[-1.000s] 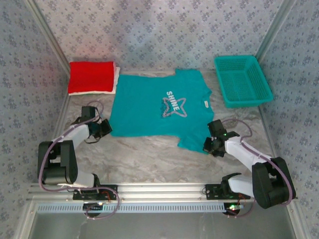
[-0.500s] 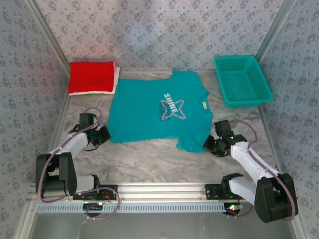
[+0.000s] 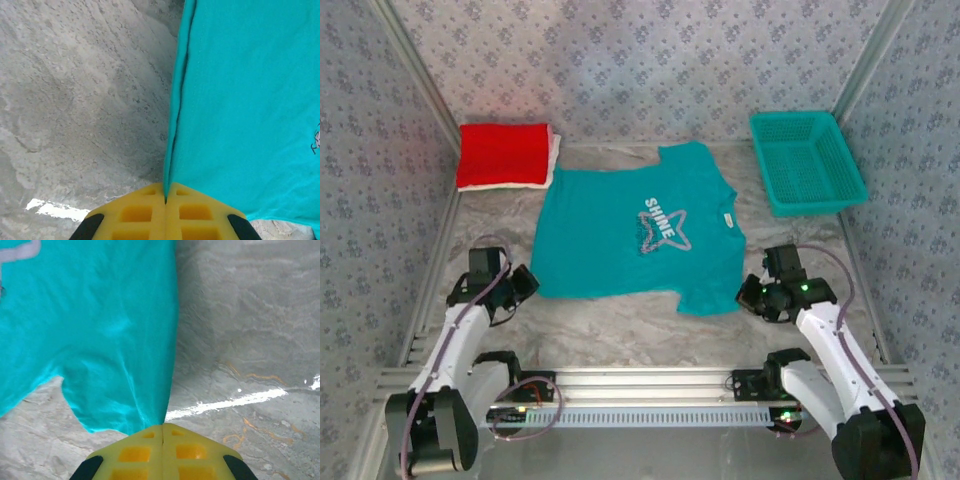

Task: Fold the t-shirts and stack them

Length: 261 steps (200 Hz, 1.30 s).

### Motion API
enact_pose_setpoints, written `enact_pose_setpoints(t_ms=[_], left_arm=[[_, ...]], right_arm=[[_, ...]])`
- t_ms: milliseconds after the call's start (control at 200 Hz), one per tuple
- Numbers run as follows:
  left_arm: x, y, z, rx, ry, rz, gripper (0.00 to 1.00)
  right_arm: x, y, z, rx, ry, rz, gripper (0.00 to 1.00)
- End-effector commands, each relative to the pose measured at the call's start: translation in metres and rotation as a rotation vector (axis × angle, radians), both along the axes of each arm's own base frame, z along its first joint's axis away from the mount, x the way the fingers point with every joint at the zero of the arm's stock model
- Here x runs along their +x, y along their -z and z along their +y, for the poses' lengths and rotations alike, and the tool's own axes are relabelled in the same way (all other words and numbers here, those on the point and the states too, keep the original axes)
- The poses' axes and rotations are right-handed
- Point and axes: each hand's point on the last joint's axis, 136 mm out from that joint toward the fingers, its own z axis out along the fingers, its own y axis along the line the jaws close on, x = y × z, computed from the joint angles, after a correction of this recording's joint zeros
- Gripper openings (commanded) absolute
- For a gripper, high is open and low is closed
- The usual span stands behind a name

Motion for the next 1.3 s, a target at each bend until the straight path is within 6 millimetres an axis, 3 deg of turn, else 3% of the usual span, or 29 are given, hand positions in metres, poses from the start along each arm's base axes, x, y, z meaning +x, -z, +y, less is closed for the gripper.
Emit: enact_pose_setpoints(t_ms=[0, 100, 305, 520, 650, 809, 1004, 1299], left_arm=[[-0.007, 0.006, 0.004, -0.001, -0.031, 0.056, 0.0], [-0.006, 0.01, 0.005, 0.005, -0.032, 0.068, 0.0], [0.002, -0.006, 0.011, 0.024, -0.05, 0.008, 0.0], [0.022, -0.014, 0.018, 0.02, -0.064, -0.025, 0.0], [0.035, -0.026, 0.028, 0.024, -0.079, -0.052, 0.0], [0.054, -0.035, 0.037, 0.026, -0.083, -0.067, 0.0], [0.08, -0.037, 0.037, 0.005, -0.058, -0.057, 0.0], [0.103, -0.04, 0.043, 0.03, -0.034, -0.032, 0.0]], right_arm=[[-0.008, 0.0, -0.001, 0.003, -0.004, 0.032, 0.0], [-0.008, 0.004, 0.004, 0.042, -0.003, 0.035, 0.0], [0.005, -0.019, 0.008, 0.081, 0.002, -0.059, 0.0], [0.05, -0.048, 0.02, 0.14, -0.036, -0.157, 0.0], [0.075, -0.076, 0.02, 0.13, -0.036, -0.233, 0.0], [0.106, -0.095, 0.019, 0.112, -0.036, -0.293, 0.0], [0.136, -0.097, 0.018, 0.104, -0.009, -0.306, 0.0], [0.155, -0.093, 0.013, 0.094, 0.026, -0.295, 0.0]])
